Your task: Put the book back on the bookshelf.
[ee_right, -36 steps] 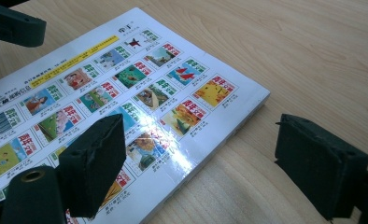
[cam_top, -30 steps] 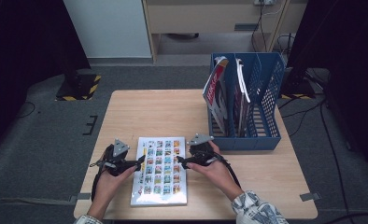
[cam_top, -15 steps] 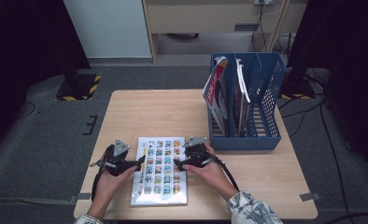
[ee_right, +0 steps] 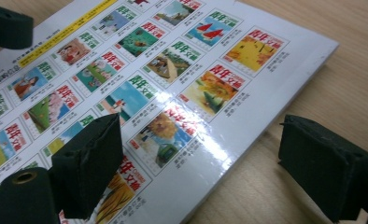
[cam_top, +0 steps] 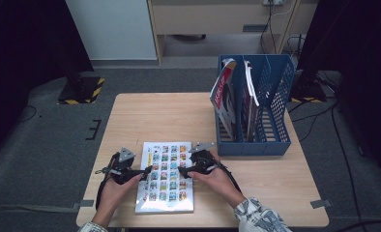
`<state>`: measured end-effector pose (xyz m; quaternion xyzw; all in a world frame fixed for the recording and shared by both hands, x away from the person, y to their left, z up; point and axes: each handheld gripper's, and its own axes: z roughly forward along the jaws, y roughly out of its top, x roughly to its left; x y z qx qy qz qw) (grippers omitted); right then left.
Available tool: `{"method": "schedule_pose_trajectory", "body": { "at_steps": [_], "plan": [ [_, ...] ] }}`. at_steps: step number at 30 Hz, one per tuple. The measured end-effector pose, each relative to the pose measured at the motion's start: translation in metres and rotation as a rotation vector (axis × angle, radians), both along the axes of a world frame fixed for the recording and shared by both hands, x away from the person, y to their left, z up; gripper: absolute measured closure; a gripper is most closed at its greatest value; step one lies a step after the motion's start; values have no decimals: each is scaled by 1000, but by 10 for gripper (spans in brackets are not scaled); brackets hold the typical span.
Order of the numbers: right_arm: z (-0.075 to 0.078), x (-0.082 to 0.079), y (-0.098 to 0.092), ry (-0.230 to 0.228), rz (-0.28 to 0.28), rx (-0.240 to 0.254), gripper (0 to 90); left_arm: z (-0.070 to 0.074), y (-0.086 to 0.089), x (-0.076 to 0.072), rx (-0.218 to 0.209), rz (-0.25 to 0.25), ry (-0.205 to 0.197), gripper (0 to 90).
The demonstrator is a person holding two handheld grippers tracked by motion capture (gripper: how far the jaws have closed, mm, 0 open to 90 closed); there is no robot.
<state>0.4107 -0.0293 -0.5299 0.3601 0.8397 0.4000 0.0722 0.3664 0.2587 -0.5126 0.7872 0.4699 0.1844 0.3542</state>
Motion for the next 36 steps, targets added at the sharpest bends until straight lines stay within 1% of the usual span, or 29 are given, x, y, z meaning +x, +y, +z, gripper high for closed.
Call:
{"method": "schedule_pose_trajectory", "body": {
  "at_steps": [2,3,5,7,9,10,11,12,14,15,16,17,20,21,23,24,25,26,27,28,29,31,33,36],
  "plan": [
    [0,-1,1,17,5,4,141,-5,0,-1,-7,1,38,116],
    [0,-1,1,11,17,3,142,-7,0,-1,-14,-6,63,116],
    [0,-2,1,27,19,5,141,-9,0,-1,-45,3,79,120],
    [0,-3,1,24,22,2,141,-9,0,-1,-63,-4,95,131],
    [0,-4,1,39,21,4,141,-11,-1,-1,-100,-6,127,139],
    [0,-4,1,39,23,4,141,-12,-1,-1,-120,-18,142,140],
    [1,-5,1,46,21,5,141,-12,-2,-2,-114,-25,138,142],
    [0,-4,0,41,26,6,141,-12,-3,-2,-114,-28,141,142],
    [0,-4,0,52,21,12,141,-12,-6,-2,-113,-35,141,141],
    [0,-5,0,66,14,16,141,-12,-6,-2,-113,-41,140,141],
    [0,-6,-1,62,17,16,141,-12,-8,-3,-110,-46,140,142],
    [-1,-6,-1,60,16,17,141,-12,-10,-2,-118,-49,139,129],
    [-1,-6,-1,56,16,17,141,-10,-11,-1,-120,-25,155,144],
    [-1,-6,-1,53,18,16,141,-10,-11,-1,-122,-13,160,163],
    [-1,-6,-1,50,19,17,140,-7,-10,-1,-107,5,166,195],
    [-1,-6,-1,51,18,18,140,-6,-9,-1,-109,21,167,227],
    [-1,-6,-1,52,18,19,140,-4,-8,-1,-118,30,166,260],
    [-1,-6,-1,51,18,18,140,-3,-7,-2,-136,35,159,267],
    [-1,-6,-1,54,17,15,140,-1,-6,-4,-158,45,148,289],
    [-1,-6,-1,51,19,13,141,1,-4,-5,-189,54,135,320],
    [-1,-6,0,55,15,16,140,3,-3,-6,-207,51,128,337],
    [-1,-6,-1,51,19,16,140,5,-2,-7,-210,43,117,362],
    [-1,-7,-1,57,14,17,141,5,-2,-8,-197,29,113,381],
    [-1,-7,-1,57,13,21,141,5,-2,-9,-191,14,116,398]
  ]
}}
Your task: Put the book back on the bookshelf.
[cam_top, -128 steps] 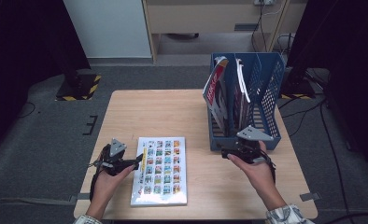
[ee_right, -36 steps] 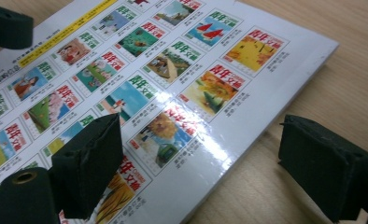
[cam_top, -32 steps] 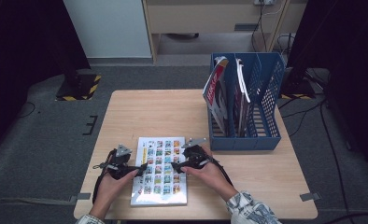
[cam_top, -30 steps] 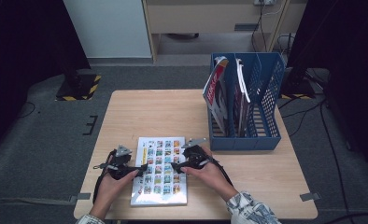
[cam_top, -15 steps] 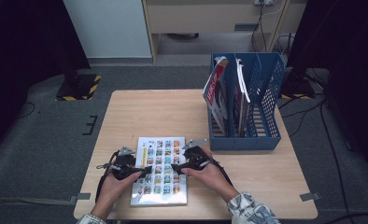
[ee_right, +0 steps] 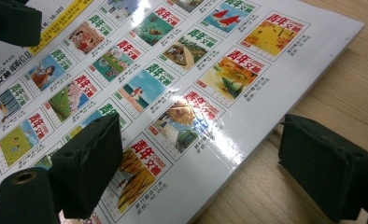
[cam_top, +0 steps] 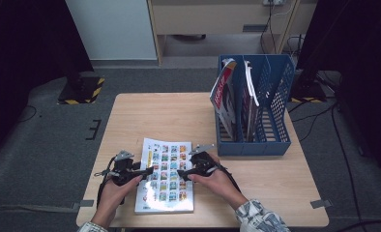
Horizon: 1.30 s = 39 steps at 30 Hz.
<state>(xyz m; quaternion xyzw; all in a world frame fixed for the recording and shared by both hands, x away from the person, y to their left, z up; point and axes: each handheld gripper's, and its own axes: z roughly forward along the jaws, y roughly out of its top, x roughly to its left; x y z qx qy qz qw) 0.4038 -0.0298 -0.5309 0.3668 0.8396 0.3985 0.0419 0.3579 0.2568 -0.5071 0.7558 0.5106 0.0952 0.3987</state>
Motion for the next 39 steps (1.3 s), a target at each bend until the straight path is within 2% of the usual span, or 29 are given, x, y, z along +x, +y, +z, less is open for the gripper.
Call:
{"method": "schedule_pose_trajectory", "body": {
  "at_steps": [2,4,5,9,11,13,15,19,21,22,24,28,32,35,36,37,39],
  "plan": [
    [0,-1,0,3,-4,2,141,-2,1,1,20,12,15,434],
    [0,0,0,2,-3,1,141,-5,1,3,43,13,28,427],
    [0,0,0,1,-1,0,140,-6,2,3,39,12,30,431],
    [0,-1,0,2,-3,2,140,2,3,-2,-28,-5,4,479],
    [0,0,0,1,-2,3,140,4,-1,-4,-13,-27,-6,478],
    [0,0,0,-1,0,3,139,4,-1,-4,-18,-41,-2,483],
    [0,0,0,-3,2,1,139,4,-1,-4,-32,-45,0,498],
    [0,0,0,-2,3,0,139,6,-1,-2,-88,-70,-1,536],
    [0,0,0,-1,1,1,139,6,-5,0,-73,-74,3,549],
    [0,0,0,-1,3,2,139,5,-7,1,-48,-78,5,541],
    [0,0,0,-1,1,1,139,2,-10,4,-28,-72,17,502],
    [0,0,0,-1,0,2,139,2,-9,8,-38,-79,20,501],
    [0,0,0,-1,0,3,139,2,-11,15,-22,-98,25,490],
    [0,0,0,-2,1,2,139,1,-10,19,-47,-94,38,487],
    [0,0,0,-1,0,3,139,1,-10,21,-66,-93,53,480],
    [0,0,0,-2,1,2,139,1,-11,22,-65,-95,55,484],
    [0,0,0,-2,2,3,138,2,-13,24,-38,-93,60,528]
  ]
}}
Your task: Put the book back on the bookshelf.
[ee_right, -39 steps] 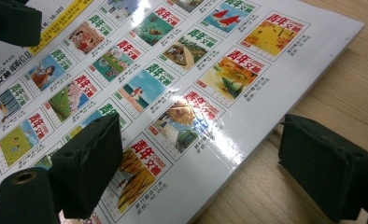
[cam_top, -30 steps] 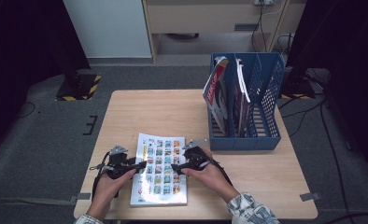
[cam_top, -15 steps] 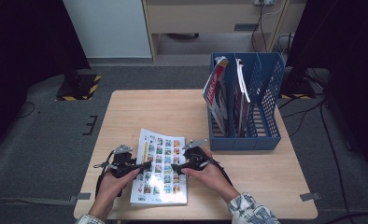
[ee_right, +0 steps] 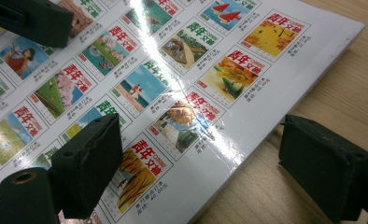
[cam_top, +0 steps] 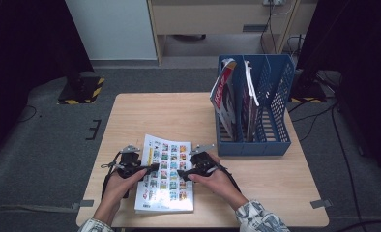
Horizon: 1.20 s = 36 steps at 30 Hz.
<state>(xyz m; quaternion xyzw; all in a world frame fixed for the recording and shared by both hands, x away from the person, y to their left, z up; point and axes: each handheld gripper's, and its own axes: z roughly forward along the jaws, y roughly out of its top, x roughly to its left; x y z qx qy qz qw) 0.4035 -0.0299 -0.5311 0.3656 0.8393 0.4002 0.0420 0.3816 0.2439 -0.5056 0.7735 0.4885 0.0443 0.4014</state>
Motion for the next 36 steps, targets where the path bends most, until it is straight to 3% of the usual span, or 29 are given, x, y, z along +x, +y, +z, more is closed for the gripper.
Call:
{"method": "schedule_pose_trajectory", "body": {
  "at_steps": [2,8,12,20,28,32,36],
  "plan": [
    [0,0,0,-1,-2,0,136,1,-2,0,14,3,-15,576],
    [0,0,0,-4,4,-1,129,4,-2,-2,0,12,-32,734],
    [0,0,0,-2,1,-2,132,7,-2,-3,-6,4,-49,760],
    [4,1,-2,-12,7,14,131,21,-5,-7,-10,-31,-131,805],
    [5,4,-4,-2,5,6,122,21,-4,-5,-30,-30,-118,809],
    [5,4,-4,-3,10,-3,121,22,-2,-3,-69,-23,-112,811],
    [4,6,-4,3,4,1,121,22,1,0,-62,-25,-108,812]
  ]
}}
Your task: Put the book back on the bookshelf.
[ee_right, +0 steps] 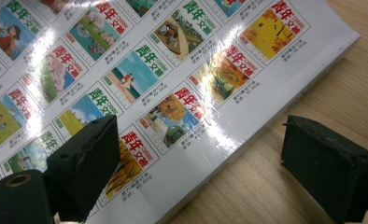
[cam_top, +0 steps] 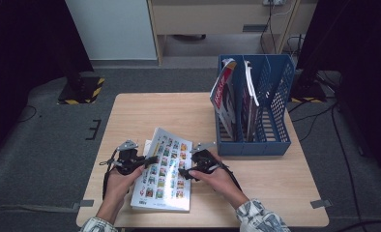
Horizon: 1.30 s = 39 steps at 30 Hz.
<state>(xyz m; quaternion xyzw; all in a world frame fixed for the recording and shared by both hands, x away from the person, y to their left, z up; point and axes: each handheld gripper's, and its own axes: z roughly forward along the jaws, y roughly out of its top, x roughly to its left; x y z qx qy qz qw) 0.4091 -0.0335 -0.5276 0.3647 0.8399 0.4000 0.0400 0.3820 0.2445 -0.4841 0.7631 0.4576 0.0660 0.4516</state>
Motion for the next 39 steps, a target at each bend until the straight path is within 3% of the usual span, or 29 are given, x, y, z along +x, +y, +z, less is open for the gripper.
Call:
{"method": "schedule_pose_trajectory", "body": {
  "at_steps": [6,15,25,39],
  "plan": [
    [1,5,1,0,6,-14,121,0,5,8,-8,25,4,813],
    [3,14,4,23,-3,3,126,8,15,10,-12,65,-75,814],
    [2,21,7,45,23,32,139,16,13,5,7,57,-143,814],
    [3,33,18,96,52,81,123,22,11,1,-10,52,-181,814]
  ]
}}
